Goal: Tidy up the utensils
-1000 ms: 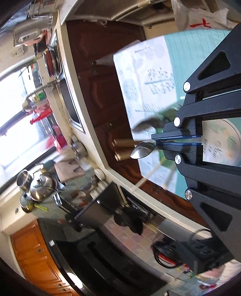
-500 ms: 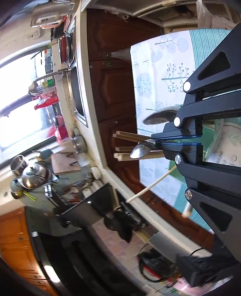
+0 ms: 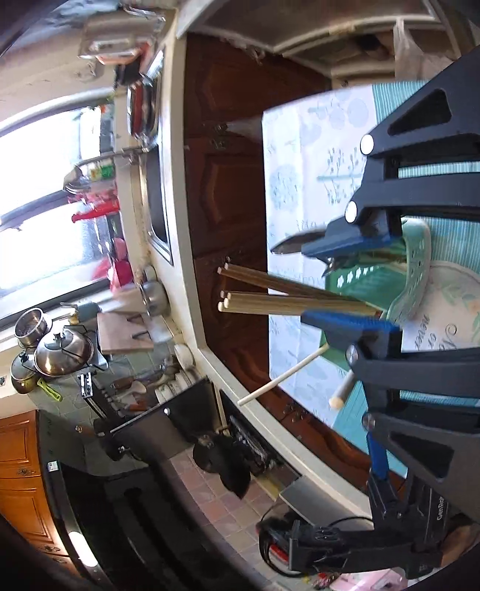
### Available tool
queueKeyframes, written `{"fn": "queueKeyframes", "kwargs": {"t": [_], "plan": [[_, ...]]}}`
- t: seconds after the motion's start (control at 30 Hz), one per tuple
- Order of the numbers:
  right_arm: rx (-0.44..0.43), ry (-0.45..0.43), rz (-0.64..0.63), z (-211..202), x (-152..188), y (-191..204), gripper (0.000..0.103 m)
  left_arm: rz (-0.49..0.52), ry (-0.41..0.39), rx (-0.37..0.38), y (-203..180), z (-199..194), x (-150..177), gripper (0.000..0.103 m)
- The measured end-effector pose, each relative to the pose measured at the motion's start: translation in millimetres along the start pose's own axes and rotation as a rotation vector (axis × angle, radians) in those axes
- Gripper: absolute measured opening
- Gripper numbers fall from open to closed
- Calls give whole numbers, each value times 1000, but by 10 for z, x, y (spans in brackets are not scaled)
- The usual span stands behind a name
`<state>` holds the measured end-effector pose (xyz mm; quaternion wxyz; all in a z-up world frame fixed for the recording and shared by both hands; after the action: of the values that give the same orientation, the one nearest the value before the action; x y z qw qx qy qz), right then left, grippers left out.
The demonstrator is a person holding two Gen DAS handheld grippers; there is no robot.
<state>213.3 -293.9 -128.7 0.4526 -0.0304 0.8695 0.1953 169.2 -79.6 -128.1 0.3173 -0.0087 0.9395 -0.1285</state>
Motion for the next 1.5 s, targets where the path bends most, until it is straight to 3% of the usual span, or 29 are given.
{"fn": "queueKeyframes", "kwargs": {"t": [0.3,0.57,0.9,1.07,1.5], "plan": [[130,-10,52,-575,33,0,62,19,-53,-28,-53,-335,-8,102],[164,91,96,-1087,394,204,75,63,-73,-95,-149,-716,141,102],[209,191,101,-1760,901,697,81,88,-81,-232,-169,-1187,376,102],[226,178,93,-2080,962,938,82,98,-111,-269,-119,-1433,377,102],[227,156,66,-2648,919,1768,84,91,-86,-260,56,-1768,506,102]]}}
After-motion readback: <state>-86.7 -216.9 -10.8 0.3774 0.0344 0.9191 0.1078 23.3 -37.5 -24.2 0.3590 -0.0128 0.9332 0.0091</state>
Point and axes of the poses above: each gripper's, at about its wrist camera, not at the fingertips, and z roughly the way its jaws point, y to its left, x to its underside, the point moved 7 cm from there along z, roughly the way its jaws point, and after that the axes turned 2 degrees about -y, right-handed, at the moved point
